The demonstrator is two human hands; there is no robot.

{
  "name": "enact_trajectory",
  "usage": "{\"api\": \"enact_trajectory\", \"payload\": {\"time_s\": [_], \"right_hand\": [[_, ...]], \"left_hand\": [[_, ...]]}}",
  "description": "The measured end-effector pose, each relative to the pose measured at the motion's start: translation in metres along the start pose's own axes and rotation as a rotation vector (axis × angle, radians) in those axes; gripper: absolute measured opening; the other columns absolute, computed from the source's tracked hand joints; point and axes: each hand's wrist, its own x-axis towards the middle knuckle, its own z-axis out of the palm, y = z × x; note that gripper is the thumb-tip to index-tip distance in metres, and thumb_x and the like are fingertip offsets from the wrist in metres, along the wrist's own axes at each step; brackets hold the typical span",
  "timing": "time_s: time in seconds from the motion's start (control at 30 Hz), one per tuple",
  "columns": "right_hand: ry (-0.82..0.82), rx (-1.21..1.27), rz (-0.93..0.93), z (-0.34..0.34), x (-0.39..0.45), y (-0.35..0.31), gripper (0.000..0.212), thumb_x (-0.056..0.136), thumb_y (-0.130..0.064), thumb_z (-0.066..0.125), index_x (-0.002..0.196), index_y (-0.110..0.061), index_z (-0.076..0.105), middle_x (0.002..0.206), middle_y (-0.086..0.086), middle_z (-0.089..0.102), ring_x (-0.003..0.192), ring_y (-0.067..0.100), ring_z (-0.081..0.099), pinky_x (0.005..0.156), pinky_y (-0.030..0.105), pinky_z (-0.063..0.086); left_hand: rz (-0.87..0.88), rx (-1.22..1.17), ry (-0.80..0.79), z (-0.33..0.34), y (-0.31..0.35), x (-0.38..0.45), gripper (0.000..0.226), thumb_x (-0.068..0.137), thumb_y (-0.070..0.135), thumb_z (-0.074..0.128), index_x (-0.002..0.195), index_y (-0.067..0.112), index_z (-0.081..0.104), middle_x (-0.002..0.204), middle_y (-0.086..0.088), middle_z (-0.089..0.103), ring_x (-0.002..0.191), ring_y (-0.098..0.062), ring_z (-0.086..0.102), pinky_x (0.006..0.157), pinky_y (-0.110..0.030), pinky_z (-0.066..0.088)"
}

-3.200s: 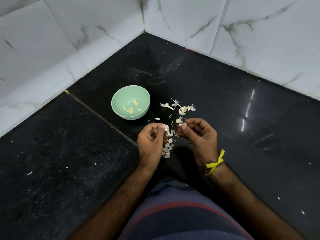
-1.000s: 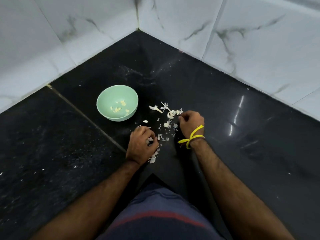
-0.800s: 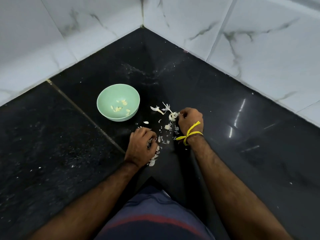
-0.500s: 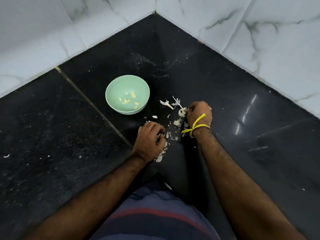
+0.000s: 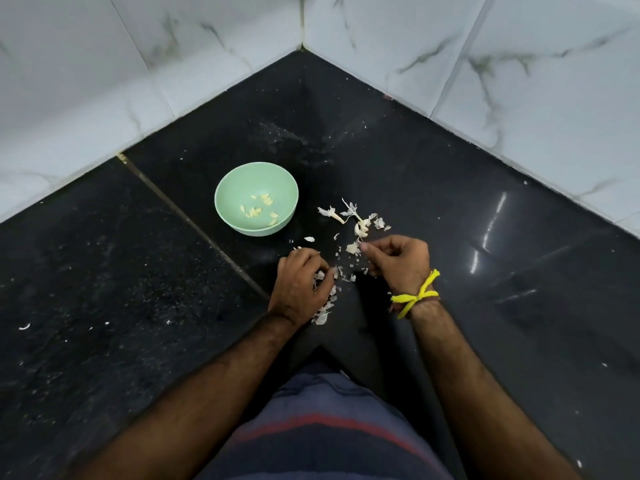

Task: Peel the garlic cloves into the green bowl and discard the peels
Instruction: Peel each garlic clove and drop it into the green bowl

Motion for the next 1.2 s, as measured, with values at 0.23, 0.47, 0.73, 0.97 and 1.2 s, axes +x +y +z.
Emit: {"api": "enact_trajectory", "payload": {"time_s": [0.23,0.47,0.73,0.97,1.2], "right_hand": [[-0.122,-0.076,0.148,-0.006,-0.032,0.027,0.005,0.08,-0.005,0.078,0.079,-0.008,0.074,0.071,0.013,0.073,0.062,0.023,0.07,0.061,0.034,0.061],[-0.207,-0.293,0.026,-0.002,-0.044,0.025,0.011,0.081,-0.008,0.077,0.077,-0.017,0.072,0.069,0.005,0.072,0.063,0.017,0.069,0.065,0.032,0.061],[-0.239,-0.563,0.011,0.01,-0.044,0.015,0.005,0.078,-0.015,0.08,0.082,-0.013,0.077,0.075,-0.002,0.066,0.071,0.01,0.059,0.068,0.02,0.045],[-0.277,-0.592,0.07,0.008,-0.037,0.009,0.008,0.077,-0.008,0.076,0.08,-0.015,0.079,0.069,-0.007,0.064,0.069,0.006,0.058,0.068,0.017,0.043],[-0.317,-0.56,0.164,0.01,-0.028,0.011,0.008,0.079,-0.009,0.077,0.078,-0.018,0.077,0.07,-0.005,0.067,0.073,0.008,0.062,0.069,0.017,0.043]], "left_hand": [[-0.054,-0.018,0.039,-0.008,0.006,-0.006,0.015,0.085,0.033,0.058,0.091,0.021,0.065,0.101,0.006,0.065,0.097,-0.02,0.059,0.088,-0.031,0.032],[-0.045,0.017,0.072,-0.008,0.008,-0.033,0.024,0.089,0.039,0.066,0.078,0.019,0.07,0.09,0.005,0.065,0.092,-0.018,0.057,0.084,-0.029,0.029],[0.055,-0.014,0.055,-0.005,0.004,-0.029,0.015,0.088,0.033,0.073,0.082,0.019,0.075,0.091,0.005,0.067,0.092,-0.019,0.061,0.087,-0.037,0.038],[0.094,0.0,0.062,-0.001,0.003,-0.027,0.009,0.084,0.028,0.077,0.086,0.019,0.077,0.094,0.003,0.068,0.096,-0.02,0.062,0.088,-0.038,0.041],[0.061,-0.003,0.056,-0.002,0.004,-0.027,0.009,0.087,0.027,0.076,0.089,0.018,0.076,0.095,0.004,0.067,0.096,-0.021,0.062,0.089,-0.039,0.043]]}}
